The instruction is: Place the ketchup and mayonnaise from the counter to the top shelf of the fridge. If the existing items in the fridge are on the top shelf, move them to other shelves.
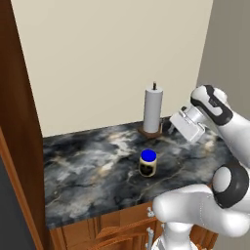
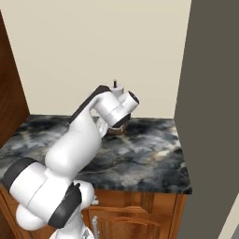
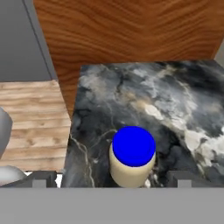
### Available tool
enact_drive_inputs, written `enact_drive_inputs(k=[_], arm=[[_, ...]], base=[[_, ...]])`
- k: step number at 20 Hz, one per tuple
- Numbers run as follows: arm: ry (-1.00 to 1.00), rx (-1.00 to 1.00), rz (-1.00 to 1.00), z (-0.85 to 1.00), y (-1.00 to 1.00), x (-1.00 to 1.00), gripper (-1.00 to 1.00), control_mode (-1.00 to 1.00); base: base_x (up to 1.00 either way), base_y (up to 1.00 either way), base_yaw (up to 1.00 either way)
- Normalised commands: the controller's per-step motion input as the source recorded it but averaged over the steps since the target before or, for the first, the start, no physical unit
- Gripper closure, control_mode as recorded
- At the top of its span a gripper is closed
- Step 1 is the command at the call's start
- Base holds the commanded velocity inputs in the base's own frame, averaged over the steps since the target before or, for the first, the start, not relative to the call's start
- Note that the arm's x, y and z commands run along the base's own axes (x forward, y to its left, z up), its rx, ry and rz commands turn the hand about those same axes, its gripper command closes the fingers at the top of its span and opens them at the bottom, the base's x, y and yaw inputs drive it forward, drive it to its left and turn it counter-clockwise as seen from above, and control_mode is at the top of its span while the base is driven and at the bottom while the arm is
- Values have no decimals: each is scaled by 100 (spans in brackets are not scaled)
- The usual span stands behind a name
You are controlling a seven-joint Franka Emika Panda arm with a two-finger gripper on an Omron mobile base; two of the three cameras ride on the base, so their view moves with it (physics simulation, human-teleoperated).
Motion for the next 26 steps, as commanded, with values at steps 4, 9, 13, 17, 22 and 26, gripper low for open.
enact_drive_inputs(k=[4, 9, 13, 17, 22, 26], arm=[[0, 9, 12, -51, 19, 0, -100, -100], [0, 8, 2, -58, 16, 0, -100, -100], [-1, 6, 0, -28, 3, 14, -100, -100], [-3, 9, 0, -23, 2, 24, -100, -100], [-1, 9, 0, -18, 4, 27, -100, -100], [0, 4, 0, -7, 15, 5, -100, -100]], base=[[0, 0, 0], [0, 0, 0], [0, 0, 0], [0, 0, 0], [0, 0, 0], [0, 0, 0]])
